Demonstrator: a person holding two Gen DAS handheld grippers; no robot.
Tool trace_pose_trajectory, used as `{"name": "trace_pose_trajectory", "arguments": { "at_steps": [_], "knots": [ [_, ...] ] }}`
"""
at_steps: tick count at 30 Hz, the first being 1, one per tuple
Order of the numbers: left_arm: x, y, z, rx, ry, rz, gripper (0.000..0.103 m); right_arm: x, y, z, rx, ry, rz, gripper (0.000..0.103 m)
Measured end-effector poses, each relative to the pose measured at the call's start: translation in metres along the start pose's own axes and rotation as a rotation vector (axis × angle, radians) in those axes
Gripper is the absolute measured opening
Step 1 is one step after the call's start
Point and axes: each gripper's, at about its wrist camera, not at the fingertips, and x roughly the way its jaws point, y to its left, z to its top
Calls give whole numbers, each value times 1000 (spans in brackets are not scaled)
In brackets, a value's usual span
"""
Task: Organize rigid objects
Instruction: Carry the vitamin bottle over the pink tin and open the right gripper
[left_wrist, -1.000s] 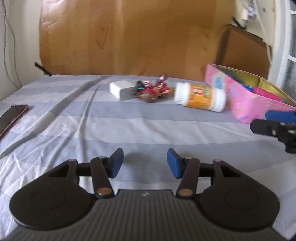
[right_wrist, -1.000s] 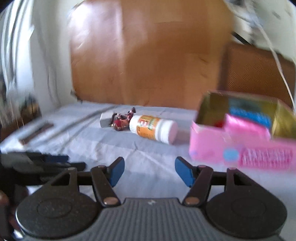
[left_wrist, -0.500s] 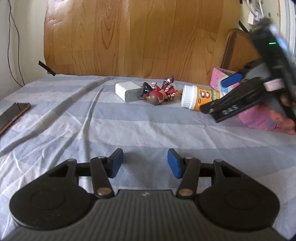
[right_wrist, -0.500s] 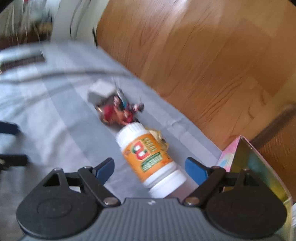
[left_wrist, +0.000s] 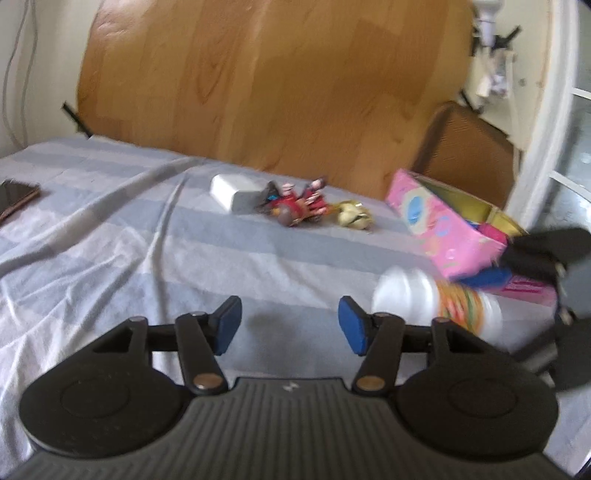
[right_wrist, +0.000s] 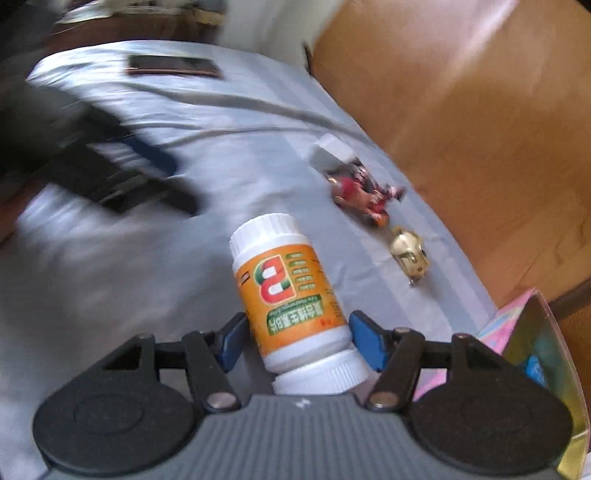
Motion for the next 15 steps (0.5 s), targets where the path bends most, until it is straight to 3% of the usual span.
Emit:
{"name": "trace_pose_trajectory", "arguments": {
  "at_steps": [4,9,15],
  "knots": [
    [-3,-15,-1,81,1,-45,64,-30,9,-27,118,-95,21,83],
    [-8,-28,1,37,17,-166,75,-38,-3,-56,321,-199,56,87],
    [-10,-40,1,-47,52,-251,77,-22,-4,-71,446,-212,116,87]
  ]
}}
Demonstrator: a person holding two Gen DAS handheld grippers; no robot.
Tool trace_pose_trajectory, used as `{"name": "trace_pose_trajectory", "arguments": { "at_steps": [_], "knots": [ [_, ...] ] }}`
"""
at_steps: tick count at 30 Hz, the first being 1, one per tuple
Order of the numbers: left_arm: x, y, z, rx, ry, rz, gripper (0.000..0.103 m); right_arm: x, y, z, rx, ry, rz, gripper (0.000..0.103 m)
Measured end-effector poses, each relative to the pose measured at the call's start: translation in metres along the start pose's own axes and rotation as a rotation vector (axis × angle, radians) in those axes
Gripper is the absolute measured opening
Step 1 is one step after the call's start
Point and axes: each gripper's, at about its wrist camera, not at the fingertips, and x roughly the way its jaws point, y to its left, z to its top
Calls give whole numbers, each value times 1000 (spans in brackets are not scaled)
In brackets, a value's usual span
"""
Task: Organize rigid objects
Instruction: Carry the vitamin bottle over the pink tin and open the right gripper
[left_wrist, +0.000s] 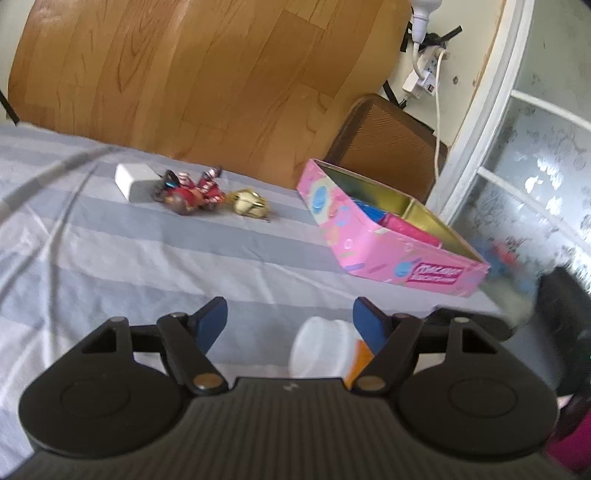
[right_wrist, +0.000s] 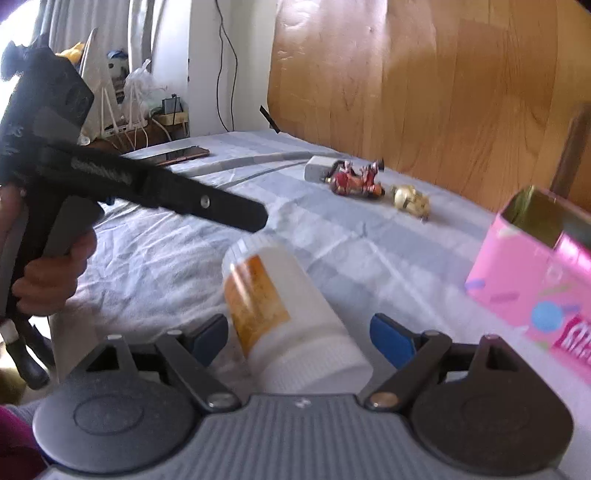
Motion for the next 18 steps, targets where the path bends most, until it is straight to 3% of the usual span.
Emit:
{"name": "trace_pose_trajectory", "arguments": {
  "at_steps": [6,9,14,15,17,18],
  "knots": [
    [10,-21,-1,35,63,-77,78,1,-9,-6,62,1,31,87],
    [19,-29,-5,77,74,-75,82,-6,-14,-10,71,3,25,87],
    [36,-18,-9,6,115,-122,82,-10,-17,-15,78,-1,24,87],
    [40,-16,-10,-17,126,-147,81,-10,-16,-15,79,-2,24,86],
    [39,-21,-12,-10,112,-155,76,-10,-14,-15,58,-18,41,66],
    [38,-23,-11,1,103,-150,71,-10,-13,-16,47,-24,39,62]
  ]
}}
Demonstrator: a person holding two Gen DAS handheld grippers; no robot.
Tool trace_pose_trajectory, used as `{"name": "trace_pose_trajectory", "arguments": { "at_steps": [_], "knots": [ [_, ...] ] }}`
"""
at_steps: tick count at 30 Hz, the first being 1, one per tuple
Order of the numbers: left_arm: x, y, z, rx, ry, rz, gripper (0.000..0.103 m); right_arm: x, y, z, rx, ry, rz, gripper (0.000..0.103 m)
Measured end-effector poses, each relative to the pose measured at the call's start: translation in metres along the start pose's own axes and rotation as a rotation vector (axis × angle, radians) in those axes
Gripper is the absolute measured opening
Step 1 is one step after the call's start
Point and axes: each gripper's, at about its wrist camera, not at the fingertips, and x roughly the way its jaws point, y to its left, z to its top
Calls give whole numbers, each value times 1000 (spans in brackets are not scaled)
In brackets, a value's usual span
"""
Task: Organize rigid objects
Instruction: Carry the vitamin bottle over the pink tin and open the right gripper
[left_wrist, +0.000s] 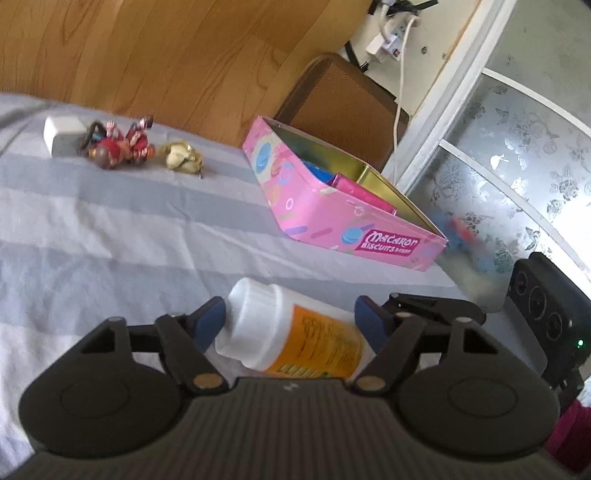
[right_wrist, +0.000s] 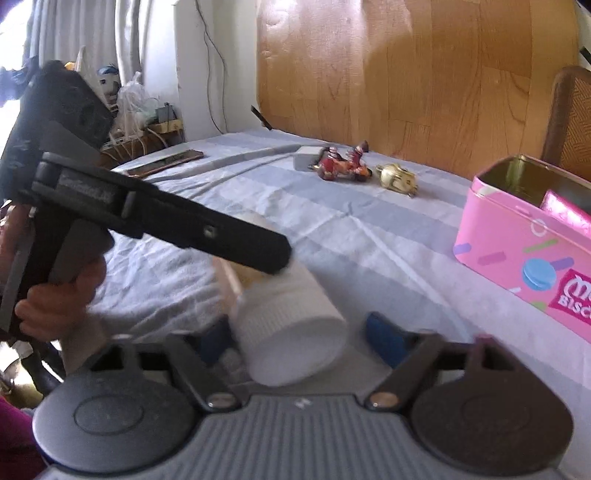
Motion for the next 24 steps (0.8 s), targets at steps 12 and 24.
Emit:
{"name": "trace_pose_trajectory", "arguments": {
  "at_steps": [12,24],
  "knots": [
    [60,-82,104,210,-81,-85,55,-56,-55,32,11,-218,-211,52],
    [180,-129,118,225,-43,123,86,-35,-173,37,109,-169,-641,61]
  ]
}}
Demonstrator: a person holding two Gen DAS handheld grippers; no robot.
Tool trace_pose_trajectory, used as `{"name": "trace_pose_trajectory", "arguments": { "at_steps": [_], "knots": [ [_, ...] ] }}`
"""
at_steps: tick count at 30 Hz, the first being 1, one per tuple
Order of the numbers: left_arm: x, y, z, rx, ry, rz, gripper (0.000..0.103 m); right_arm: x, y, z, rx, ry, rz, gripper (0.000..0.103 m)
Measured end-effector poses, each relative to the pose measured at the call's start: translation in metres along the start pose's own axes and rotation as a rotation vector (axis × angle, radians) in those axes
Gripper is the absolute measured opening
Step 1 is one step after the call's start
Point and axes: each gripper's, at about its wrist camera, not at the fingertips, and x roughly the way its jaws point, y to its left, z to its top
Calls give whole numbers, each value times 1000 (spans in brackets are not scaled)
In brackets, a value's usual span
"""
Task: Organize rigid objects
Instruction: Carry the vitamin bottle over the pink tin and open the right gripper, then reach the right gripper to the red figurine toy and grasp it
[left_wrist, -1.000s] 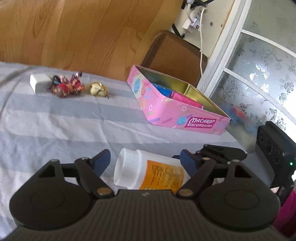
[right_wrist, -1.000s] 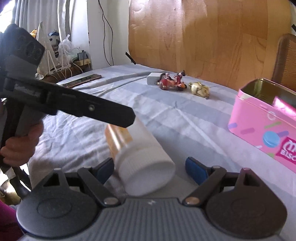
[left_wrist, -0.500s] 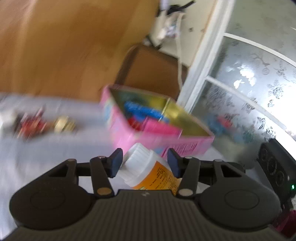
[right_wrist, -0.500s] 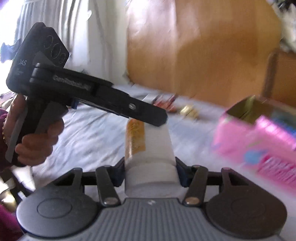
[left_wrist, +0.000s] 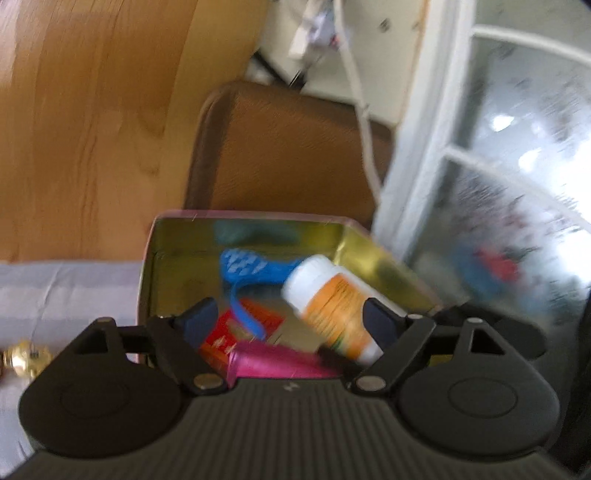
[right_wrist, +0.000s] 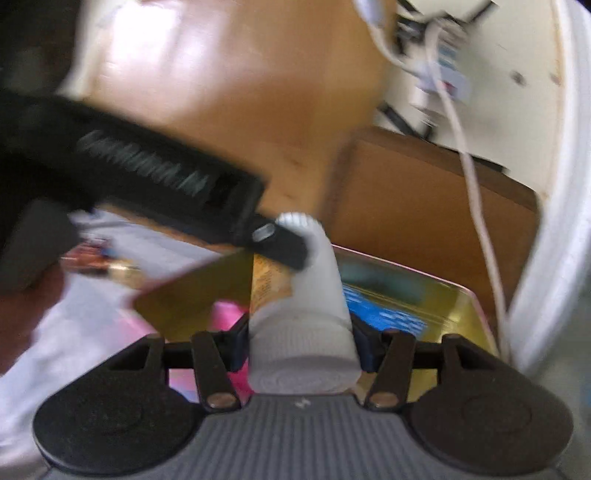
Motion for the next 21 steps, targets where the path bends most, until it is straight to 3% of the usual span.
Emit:
{"name": "trace_pose_trajectory", "arguments": {
  "at_steps": [2,7,14,17,21],
  "knots": [
    [0,2,-7,3,16,36,86,6,-8,-6,42,6,-36,68],
    [-28,13,-16,67,-20,95,86,-4,-18,-12,125,-25,-18,64],
    [-81,54,-34,24,-46,151,86,-28,9,4,130,-81,21,64],
    [-109,85,-49,5,-35,207,86,-34,28,19,127,-89,74,59],
    [-150,140,-74,-28,-34,346,86,-36,65,38,138,-82,207,53]
  ]
}}
